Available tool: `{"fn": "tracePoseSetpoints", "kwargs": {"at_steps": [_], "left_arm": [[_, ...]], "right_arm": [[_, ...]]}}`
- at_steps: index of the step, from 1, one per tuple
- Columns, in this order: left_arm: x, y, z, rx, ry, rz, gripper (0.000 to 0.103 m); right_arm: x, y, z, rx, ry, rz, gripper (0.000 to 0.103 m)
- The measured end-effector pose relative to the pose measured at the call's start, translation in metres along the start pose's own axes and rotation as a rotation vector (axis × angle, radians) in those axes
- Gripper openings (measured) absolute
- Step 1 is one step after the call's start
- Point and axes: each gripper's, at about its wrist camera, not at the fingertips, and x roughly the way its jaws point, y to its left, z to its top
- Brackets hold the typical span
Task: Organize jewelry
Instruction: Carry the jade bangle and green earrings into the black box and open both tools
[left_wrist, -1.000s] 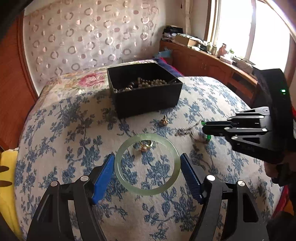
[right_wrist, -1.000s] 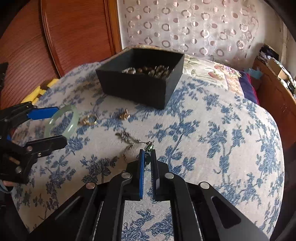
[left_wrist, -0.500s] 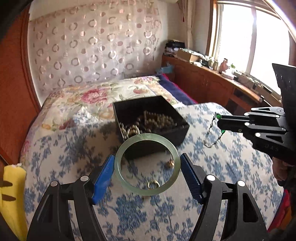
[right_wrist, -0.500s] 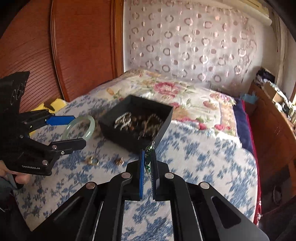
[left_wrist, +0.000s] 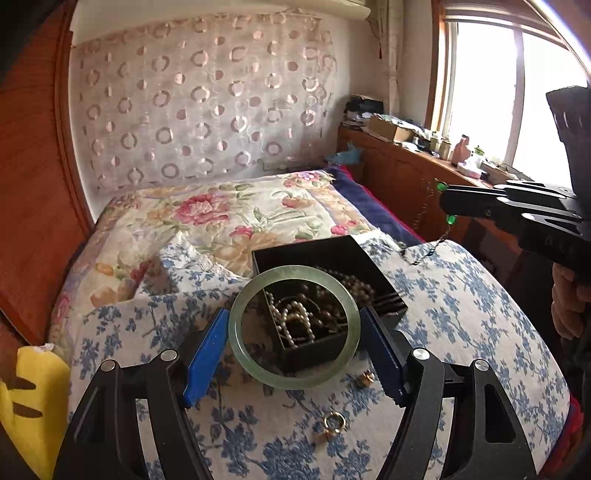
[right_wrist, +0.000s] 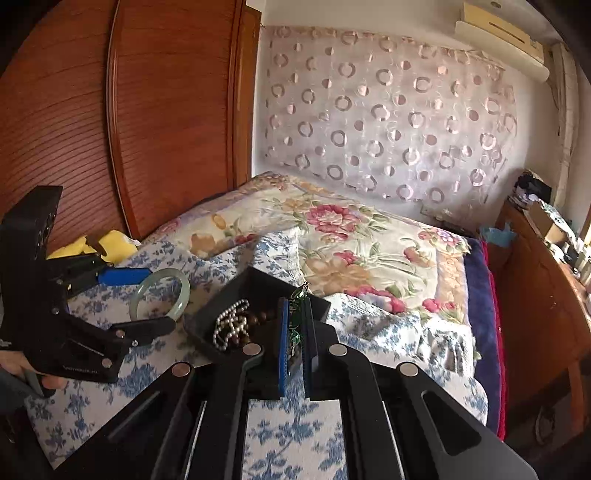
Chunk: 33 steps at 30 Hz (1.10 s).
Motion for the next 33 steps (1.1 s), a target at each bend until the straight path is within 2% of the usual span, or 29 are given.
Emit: {"fn": "tracePoseSetpoints", "kwargs": {"at_steps": [9, 18, 20, 23, 33], "left_arm": [[0.017, 0.003, 0.011, -0.003, 0.016, 0.012, 0.069], [0.043, 0.006, 0.022, 0.000, 0.040, 0.006, 0.069], [0.051, 0.005, 0.025, 0.001, 0.043, 0.006, 0.069], [0.060, 0.005, 0.029, 0.001, 0.050, 0.004, 0.069], [0.083, 0.000, 0.037, 0.017, 0.075, -0.010, 0.069]], "right_arm": [[0.046, 0.000, 0.008, 0.024, 0.044, 0.074, 0.007], [0.079, -0.002, 0.003, 0.043, 0.096, 0.096, 0.008], [0.081, -0.005, 0.000, 0.054, 0.097, 0.095, 0.008], [0.082, -0.010, -0.003, 0.079, 0.095, 0.093, 0.016], [0.063, -0.021, -0.019, 0.112, 0.078, 0.069, 0.016]]}}
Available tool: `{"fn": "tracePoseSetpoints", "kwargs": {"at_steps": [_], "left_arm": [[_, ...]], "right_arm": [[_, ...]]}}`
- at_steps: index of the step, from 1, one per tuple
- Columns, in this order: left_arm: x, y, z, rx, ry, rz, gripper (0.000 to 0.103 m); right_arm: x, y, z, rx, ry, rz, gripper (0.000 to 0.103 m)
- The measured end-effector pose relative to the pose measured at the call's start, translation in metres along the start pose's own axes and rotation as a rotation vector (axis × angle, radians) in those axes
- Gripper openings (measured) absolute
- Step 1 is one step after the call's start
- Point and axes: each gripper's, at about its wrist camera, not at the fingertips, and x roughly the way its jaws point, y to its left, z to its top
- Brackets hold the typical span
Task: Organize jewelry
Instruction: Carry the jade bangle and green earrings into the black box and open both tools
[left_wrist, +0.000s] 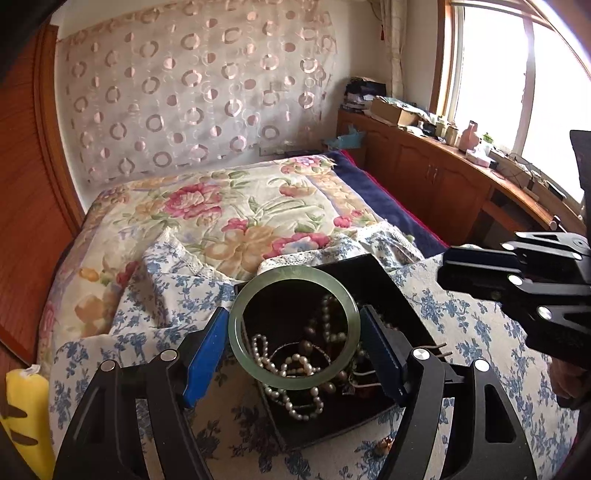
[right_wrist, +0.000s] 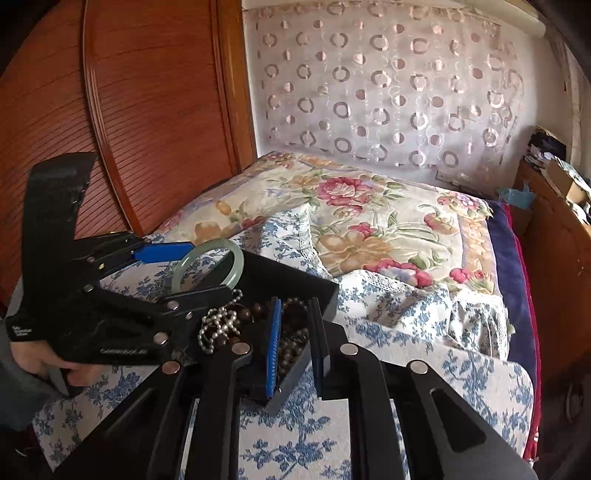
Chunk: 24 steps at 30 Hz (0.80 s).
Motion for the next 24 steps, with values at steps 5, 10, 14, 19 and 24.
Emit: {"fn": "tracePoseSetpoints", "kwargs": {"at_steps": [5, 10, 14, 19, 24], "left_arm": [[0.009, -0.005, 0.000, 0.016, 0.013, -0.006, 0.069], [0.017, -0.007, -0.001, 0.019, 0.026, 0.001, 0.069], [0.017, -0.008, -0.002, 0.013, 0.032, 0.001, 0.070], [0.010, -0.010, -0.001, 0.011, 0.012, -0.001, 0.080], [-0.010, -0.010, -0.007, 0.007, -0.017, -0.008, 0.085]], "right_arm": [[-0.009, -0.002, -0.014, 0.002, 0.007, -0.021, 0.016], [-0.017, -0.002, -0.025, 0.006, 0.007, -0.030, 0.017], [-0.022, -0.001, -0.031, 0.012, 0.005, -0.035, 0.017], [-0.035, 0.001, -0.041, 0.048, -0.007, -0.027, 0.017], [-0.051, 0.009, -0.058, 0.053, -0.007, -0.013, 0.017]]}}
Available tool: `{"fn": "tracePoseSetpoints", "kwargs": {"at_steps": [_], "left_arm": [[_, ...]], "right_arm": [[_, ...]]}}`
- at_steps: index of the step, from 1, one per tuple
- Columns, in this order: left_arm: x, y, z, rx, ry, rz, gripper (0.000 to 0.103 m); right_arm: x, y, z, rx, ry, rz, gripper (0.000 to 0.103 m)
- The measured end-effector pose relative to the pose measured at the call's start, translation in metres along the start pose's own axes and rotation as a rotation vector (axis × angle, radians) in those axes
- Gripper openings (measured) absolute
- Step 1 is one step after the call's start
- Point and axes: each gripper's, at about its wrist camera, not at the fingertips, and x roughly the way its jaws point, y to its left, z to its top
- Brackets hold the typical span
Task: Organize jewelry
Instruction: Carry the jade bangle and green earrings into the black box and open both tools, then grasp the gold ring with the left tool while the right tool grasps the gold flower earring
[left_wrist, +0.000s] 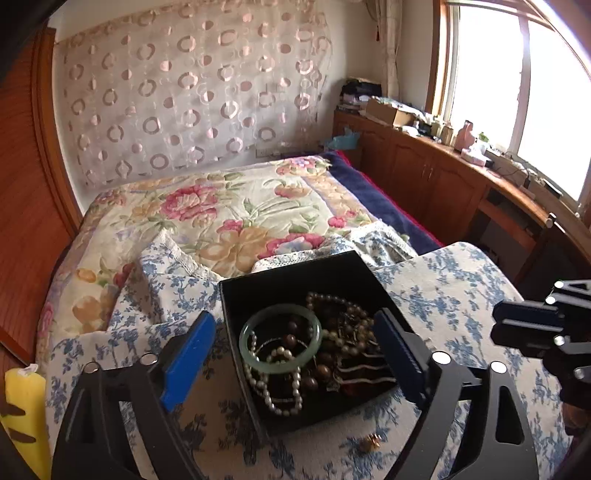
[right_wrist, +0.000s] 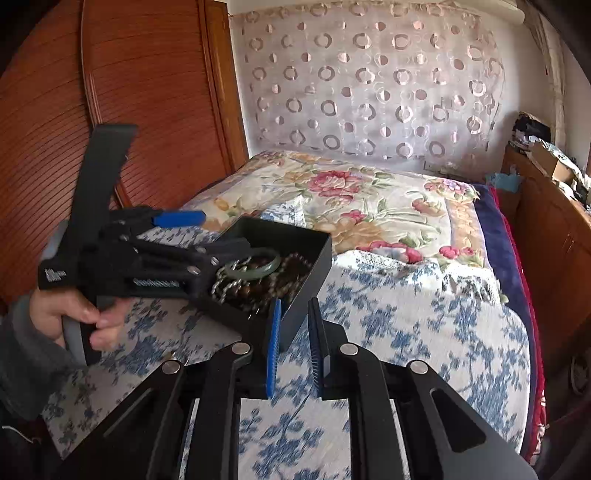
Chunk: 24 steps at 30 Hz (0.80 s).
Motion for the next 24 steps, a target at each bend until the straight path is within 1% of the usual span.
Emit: {"fn": "tracePoseSetpoints", "kwargs": {"at_steps": [4, 5, 6, 12, 14, 17, 21, 22, 24], "left_arm": [[-0.022, 0.001, -0.012, 0.003, -0.021, -0.021, 0.086], [-0.027, 0.001, -0.014, 0.005, -0.027, -0.019, 0.094], [-0.033, 0.000, -0.019, 0.009, -0.039, -0.013, 0.096], [-0.050, 0.002, -0.040, 0.026, -0.043, -0.001, 0.096], [-0.053, 0.005, -0.047, 0.020, -0.034, 0.008, 0.096], [-0.058, 0.013, -0.060, -0.012, -0.025, -0.007, 0.096], [-0.059, 0.022, -0.075, -0.019, -0.008, 0.022, 0.096], [-0.059, 0.025, -0.079, -0.018, 0.002, 0.031, 0.096], [-0.058, 0.028, -0.085, -0.014, 0.024, 0.037, 0.096]], "right_arm": [[-0.002, 0.009, -0.014, -0.005, 0.017, 0.027, 0.016], [-0.002, 0.011, -0.018, -0.007, 0.021, 0.039, 0.016], [0.000, 0.012, -0.019, -0.008, 0.026, 0.044, 0.016], [0.013, 0.024, -0.034, -0.015, 0.066, 0.056, 0.016], [0.019, 0.029, -0.039, -0.019, 0.083, 0.064, 0.016], [0.028, 0.034, -0.043, -0.028, 0.102, 0.068, 0.017], [0.039, 0.038, -0.046, -0.041, 0.125, 0.077, 0.017], [0.042, 0.040, -0.046, -0.045, 0.129, 0.078, 0.018], [0.048, 0.043, -0.047, -0.052, 0.137, 0.081, 0.028]]}}
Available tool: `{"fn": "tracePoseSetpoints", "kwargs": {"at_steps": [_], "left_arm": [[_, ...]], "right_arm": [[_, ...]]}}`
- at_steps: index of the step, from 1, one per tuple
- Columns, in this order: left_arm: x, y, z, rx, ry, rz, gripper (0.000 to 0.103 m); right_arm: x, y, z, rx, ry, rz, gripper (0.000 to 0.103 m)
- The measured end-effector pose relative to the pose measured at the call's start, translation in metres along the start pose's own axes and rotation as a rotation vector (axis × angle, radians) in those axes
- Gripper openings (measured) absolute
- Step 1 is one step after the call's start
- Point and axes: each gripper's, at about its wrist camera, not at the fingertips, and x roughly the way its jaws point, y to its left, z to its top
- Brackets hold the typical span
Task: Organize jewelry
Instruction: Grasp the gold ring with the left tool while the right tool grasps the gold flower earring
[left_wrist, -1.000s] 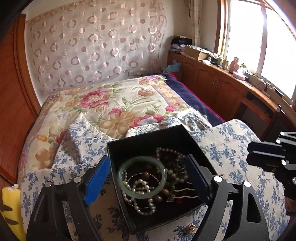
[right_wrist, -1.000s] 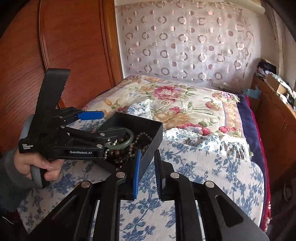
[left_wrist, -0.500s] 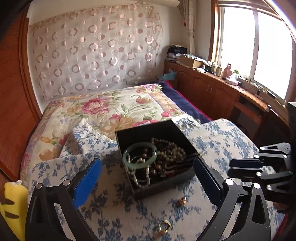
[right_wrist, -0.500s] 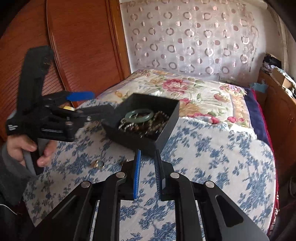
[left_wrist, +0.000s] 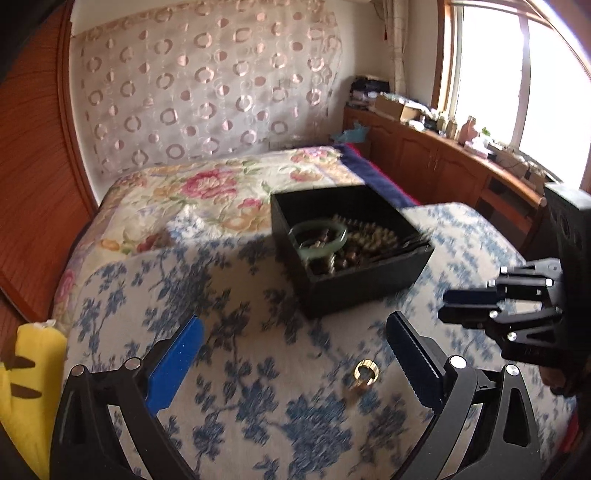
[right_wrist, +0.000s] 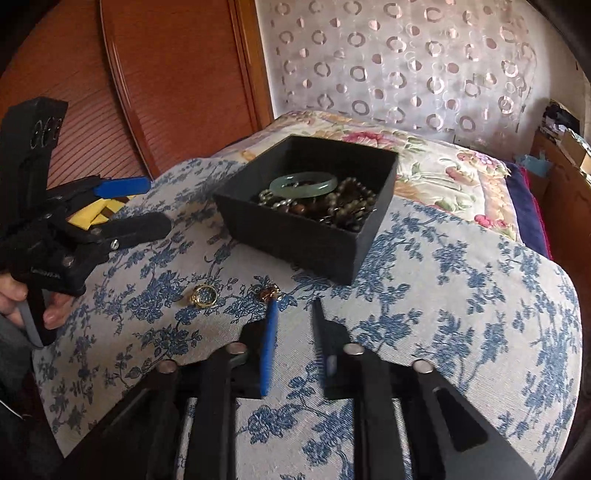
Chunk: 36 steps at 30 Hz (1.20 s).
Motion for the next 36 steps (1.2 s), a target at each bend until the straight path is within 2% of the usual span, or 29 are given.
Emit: {"fn": "tracePoseSetpoints", "kwargs": {"at_steps": [5, 10, 17, 18, 19, 25, 26, 30, 36], "left_arm": [[0.000, 0.007, -0.017, 0.022, 0.042, 0.026, 0.096], [0.006, 0.008, -0.032, 0.045, 0.107, -0.009, 0.096], [0.011, 0.001, -0.040, 0.050, 0.138, -0.032, 0.096], [0.011, 0.000, -0.039, 0.052, 0.139, -0.036, 0.096], [0.012, -0.002, -0.039, 0.053, 0.138, -0.042, 0.096], [0.019, -0.016, -0.035, 0.073, 0.147, -0.067, 0.095], [0.020, -0.018, -0.034, 0.077, 0.146, -0.075, 0.094], [0.022, -0.027, -0.033, 0.096, 0.143, -0.096, 0.078], [0.024, -0.036, -0.032, 0.096, 0.138, -0.121, 0.060]], "right_arm": [[0.013, 0.006, 0.005, -0.023, 0.016, 0.015, 0.028], [0.028, 0.011, 0.012, -0.054, 0.038, 0.015, 0.028], [0.045, 0.023, 0.016, -0.126, 0.067, -0.003, 0.028], [0.046, 0.025, 0.016, -0.134, 0.068, -0.007, 0.020], [0.045, 0.026, 0.016, -0.139, 0.068, -0.009, 0.017], [0.035, 0.021, 0.008, -0.123, 0.066, -0.004, 0.016], [0.030, 0.017, 0.005, -0.109, 0.062, -0.006, 0.016], [0.015, 0.008, -0.003, -0.072, 0.043, -0.015, 0.016], [-0.001, -0.005, -0.005, -0.020, 0.008, -0.022, 0.017]]}}
